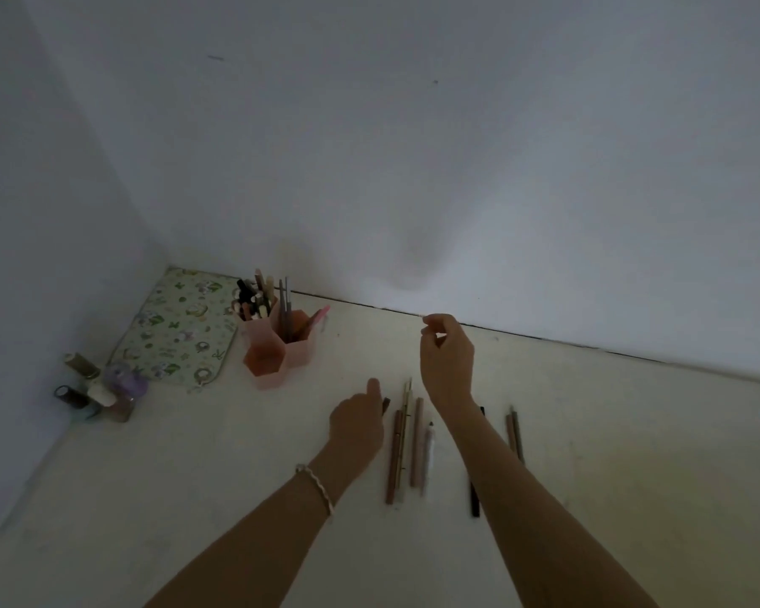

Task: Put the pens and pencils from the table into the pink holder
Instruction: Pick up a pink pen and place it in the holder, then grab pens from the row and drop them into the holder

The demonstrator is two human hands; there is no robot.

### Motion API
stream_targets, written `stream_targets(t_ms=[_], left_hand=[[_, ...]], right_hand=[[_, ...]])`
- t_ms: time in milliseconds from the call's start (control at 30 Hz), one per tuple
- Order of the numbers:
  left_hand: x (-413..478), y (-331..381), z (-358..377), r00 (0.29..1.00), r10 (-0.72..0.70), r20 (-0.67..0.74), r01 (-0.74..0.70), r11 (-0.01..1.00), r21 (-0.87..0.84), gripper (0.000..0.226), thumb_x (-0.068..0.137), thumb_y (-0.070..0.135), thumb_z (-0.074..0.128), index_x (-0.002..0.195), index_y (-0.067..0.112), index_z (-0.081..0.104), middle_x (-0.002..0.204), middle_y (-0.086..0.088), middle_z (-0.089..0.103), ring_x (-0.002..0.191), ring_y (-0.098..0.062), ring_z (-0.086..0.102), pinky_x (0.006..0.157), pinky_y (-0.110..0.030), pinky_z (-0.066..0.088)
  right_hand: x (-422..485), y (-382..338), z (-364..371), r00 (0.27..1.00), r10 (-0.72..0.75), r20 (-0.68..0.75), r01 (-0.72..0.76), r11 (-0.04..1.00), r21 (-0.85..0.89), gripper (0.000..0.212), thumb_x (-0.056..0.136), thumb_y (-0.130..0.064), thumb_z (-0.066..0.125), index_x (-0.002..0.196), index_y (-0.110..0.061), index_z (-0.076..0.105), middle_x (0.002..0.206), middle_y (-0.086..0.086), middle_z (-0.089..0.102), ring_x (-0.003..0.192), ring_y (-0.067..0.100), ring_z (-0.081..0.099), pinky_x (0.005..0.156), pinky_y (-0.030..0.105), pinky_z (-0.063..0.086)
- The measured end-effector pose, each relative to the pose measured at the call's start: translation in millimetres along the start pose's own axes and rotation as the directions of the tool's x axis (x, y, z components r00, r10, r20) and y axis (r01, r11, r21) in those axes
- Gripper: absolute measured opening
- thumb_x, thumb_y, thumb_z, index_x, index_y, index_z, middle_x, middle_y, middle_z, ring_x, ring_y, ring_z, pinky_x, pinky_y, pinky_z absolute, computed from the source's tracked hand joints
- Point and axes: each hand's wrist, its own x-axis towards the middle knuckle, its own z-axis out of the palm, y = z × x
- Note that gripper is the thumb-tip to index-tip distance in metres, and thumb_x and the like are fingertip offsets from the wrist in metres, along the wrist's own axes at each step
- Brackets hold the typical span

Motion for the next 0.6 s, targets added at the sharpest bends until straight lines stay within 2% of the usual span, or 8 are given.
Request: stream_targets(t_ms=[133,200,233,333,400,467,533,600], left_hand=[[14,-13,-42,0.978,0.004,-0.208,-0.076,0.937,-0.341,0.048,0.092,0.009,0.053,0.136,0.020,0.036,0.093,-0.008,0.065,0.083,-0.027,0.066,0.073,-0.037,0.056],[15,-16,-61,0.948,0.024,-0.318,-0.167,0.886,-0.432,0.058,0.092,0.009,0.056,0.143,0.026,0.032,0.082,-0.002,0.059,0.077,-0.019,0.064,0.070,-0.019,0.051],[15,-17,-68,0.933,0.036,-0.359,-0.205,0.872,-0.445,0.061,0.093,0.009,0.056,0.145,0.028,0.032,0.079,0.001,0.058,0.075,-0.015,0.063,0.073,-0.014,0.046],[15,-21,-76,0.898,0.060,-0.435,-0.267,0.862,-0.431,0.056,0.092,0.009,0.058,0.143,0.026,0.041,0.081,0.003,0.060,0.075,-0.009,0.062,0.096,-0.021,0.036],[13,-26,-74,0.877,0.056,-0.477,-0.286,0.859,-0.425,0.054,0.093,0.009,0.058,0.141,0.027,0.043,0.094,0.001,0.062,0.079,-0.007,0.061,0.088,-0.023,0.050],[11,-30,-72,0.857,0.027,-0.514,-0.294,0.845,-0.446,0.052,0.093,0.009,0.058,0.140,0.027,0.043,0.111,-0.001,0.058,0.080,-0.007,0.061,0.076,-0.030,0.059],[10,-35,-75,0.817,0.001,-0.577,-0.332,0.818,-0.469,0.050,0.092,0.007,0.059,0.137,0.023,0.046,0.109,0.007,0.052,0.081,-0.006,0.060,0.069,-0.031,0.059],[12,-43,-88,0.743,-0.054,-0.667,-0.372,0.795,-0.479,0.045,0.091,0.012,0.063,0.132,0.021,0.049,0.103,0.012,0.053,0.084,-0.004,0.061,0.071,-0.027,0.059]], right_hand=[[6,22,-3,0.966,0.205,0.155,-0.154,0.945,-0.288,0.010,0.088,-0.015,0.054,0.084,-0.011,0.063,0.080,0.000,0.063,0.073,0.018,0.056,0.065,0.023,0.039],[8,34,-2,0.904,0.345,0.254,-0.195,0.859,-0.473,0.022,0.085,-0.022,0.058,0.068,-0.010,0.051,0.068,0.003,0.055,0.075,0.024,0.056,0.065,0.025,0.039],[6,39,0,0.871,0.398,0.287,-0.197,0.819,-0.539,0.026,0.084,-0.027,0.060,0.068,-0.010,0.049,0.069,0.004,0.054,0.079,0.025,0.058,0.065,0.026,0.041],[-2,50,7,0.825,0.452,0.339,-0.138,0.743,-0.655,0.035,0.081,-0.040,0.067,0.090,-0.007,0.057,0.094,0.012,0.066,0.099,0.030,0.061,0.078,0.034,0.049],[-5,52,12,0.823,0.440,0.360,-0.119,0.753,-0.648,0.032,0.081,-0.037,0.068,0.086,-0.008,0.054,0.099,0.015,0.067,0.101,0.032,0.061,0.080,0.034,0.049],[-3,52,15,0.826,0.424,0.373,-0.124,0.781,-0.612,0.032,0.085,-0.031,0.066,0.071,-0.009,0.047,0.083,0.016,0.064,0.092,0.030,0.062,0.072,0.031,0.046],[4,47,13,0.828,0.423,0.369,-0.153,0.803,-0.576,0.040,0.085,-0.024,0.066,0.057,-0.010,0.040,0.058,0.007,0.049,0.069,0.024,0.056,0.063,0.026,0.039],[18,35,6,0.835,0.419,0.357,-0.183,0.823,-0.537,0.036,0.083,-0.019,0.065,0.055,-0.006,0.045,0.050,0.005,0.040,0.056,0.021,0.047,0.056,0.025,0.034]])
